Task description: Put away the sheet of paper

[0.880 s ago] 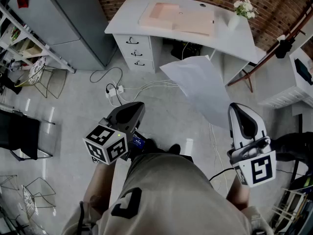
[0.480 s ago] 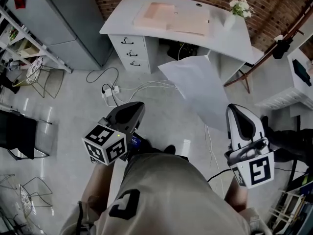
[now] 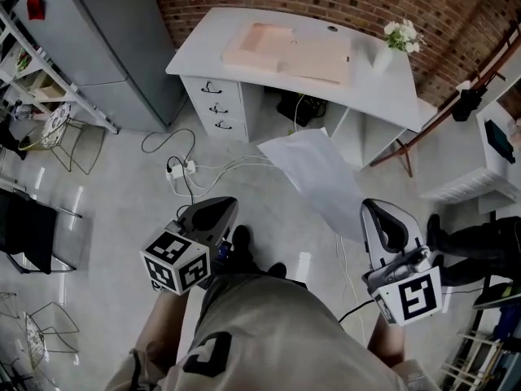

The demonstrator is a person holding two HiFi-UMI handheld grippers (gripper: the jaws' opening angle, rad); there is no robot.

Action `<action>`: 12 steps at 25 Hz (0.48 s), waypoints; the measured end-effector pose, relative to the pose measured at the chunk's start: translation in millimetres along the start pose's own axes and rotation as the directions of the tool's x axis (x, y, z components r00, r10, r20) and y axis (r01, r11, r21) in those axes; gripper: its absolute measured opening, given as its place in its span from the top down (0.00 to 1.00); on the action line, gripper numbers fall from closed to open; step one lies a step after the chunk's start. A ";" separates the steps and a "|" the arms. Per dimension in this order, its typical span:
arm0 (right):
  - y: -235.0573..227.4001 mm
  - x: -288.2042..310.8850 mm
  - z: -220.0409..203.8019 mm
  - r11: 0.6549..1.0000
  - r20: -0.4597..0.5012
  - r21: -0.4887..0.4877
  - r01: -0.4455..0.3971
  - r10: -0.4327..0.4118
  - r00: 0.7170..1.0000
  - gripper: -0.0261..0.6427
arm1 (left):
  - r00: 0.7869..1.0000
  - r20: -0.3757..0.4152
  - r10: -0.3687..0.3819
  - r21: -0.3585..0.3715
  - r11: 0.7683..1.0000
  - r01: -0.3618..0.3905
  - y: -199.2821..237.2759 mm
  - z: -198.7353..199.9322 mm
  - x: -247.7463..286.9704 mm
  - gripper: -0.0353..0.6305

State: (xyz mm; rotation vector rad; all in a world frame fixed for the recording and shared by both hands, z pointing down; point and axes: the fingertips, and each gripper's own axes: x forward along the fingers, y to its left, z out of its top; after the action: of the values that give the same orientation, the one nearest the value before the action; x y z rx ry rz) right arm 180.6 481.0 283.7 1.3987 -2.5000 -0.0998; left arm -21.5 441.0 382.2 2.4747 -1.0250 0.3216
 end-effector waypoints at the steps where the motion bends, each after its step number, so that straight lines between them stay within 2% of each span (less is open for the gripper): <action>1: -1.2 3.9 -0.4 1.000 -0.007 -0.001 0.006 -0.006 1.000 0.93 | 1.000 -0.002 -0.007 -0.002 1.000 0.007 3.9 0.6 3.3 0.93; 12: -19.5 87.2 6.5 0.998 -0.081 0.038 0.056 -0.053 0.995 0.93 | 0.996 -0.017 -0.087 -0.018 0.996 0.087 77.1 32.1 46.8 0.93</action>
State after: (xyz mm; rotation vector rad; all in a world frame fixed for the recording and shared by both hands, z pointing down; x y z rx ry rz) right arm 151.8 396.5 291.6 1.4572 -2.4122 -0.0046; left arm -42.5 348.5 395.2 2.4883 -0.9064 0.3051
